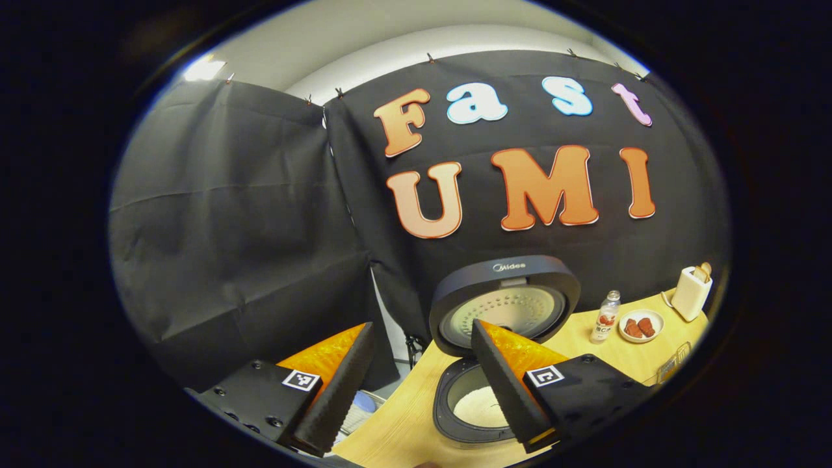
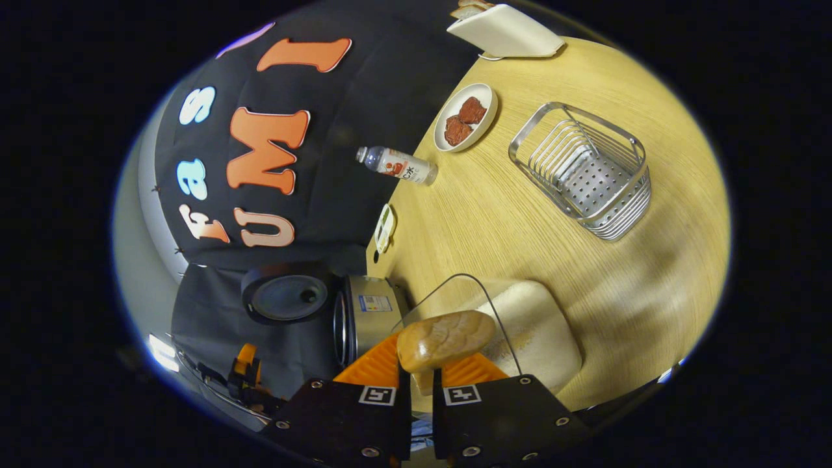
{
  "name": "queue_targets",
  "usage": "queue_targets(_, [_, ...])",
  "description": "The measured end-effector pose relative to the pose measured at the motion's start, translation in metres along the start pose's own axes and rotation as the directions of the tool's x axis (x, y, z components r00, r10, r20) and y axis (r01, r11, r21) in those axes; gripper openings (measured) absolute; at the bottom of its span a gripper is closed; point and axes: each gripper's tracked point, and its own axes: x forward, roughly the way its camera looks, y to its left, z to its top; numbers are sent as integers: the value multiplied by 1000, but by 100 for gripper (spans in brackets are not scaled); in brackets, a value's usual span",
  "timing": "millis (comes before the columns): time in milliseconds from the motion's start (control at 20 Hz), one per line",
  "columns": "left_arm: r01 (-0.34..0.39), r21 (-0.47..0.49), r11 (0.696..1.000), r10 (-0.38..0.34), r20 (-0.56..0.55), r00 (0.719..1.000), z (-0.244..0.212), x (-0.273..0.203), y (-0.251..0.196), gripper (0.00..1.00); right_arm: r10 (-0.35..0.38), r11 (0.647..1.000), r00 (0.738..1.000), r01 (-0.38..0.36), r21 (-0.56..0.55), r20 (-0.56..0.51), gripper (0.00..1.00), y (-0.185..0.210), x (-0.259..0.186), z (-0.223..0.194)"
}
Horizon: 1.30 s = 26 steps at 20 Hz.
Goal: Close the left gripper, press the button to open the rice cooker; take a wooden spoon from the chopstick holder with the right hand, scoop a spoonful of rice and pour it into the rice cooker, then put the wooden spoon back into the chopstick holder.
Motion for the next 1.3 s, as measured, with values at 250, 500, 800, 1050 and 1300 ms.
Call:
queue_targets(250, [22,-47,999,-19,61,998,23,-22,-3,92,71,996,997,-71,47,-1,12,17,-13,14])
queue_targets(500, [11,-56,998,-6,97,995,37,-45,16,92,152,982,988,-151,114,-4,12,43,-19,22])
queue_targets(800, [-65,-74,995,72,97,993,38,-63,57,93,248,957,968,-240,161,-36,12,90,-12,19])
queue_targets(1050, [-102,-90,991,109,84,990,29,-73,78,94,281,947,957,-264,183,-75,13,120,15,9])
queue_targets(1300, [-138,-100,985,145,73,987,18,-78,97,95,289,945,951,-266,190,-108,12,145,45,-3])
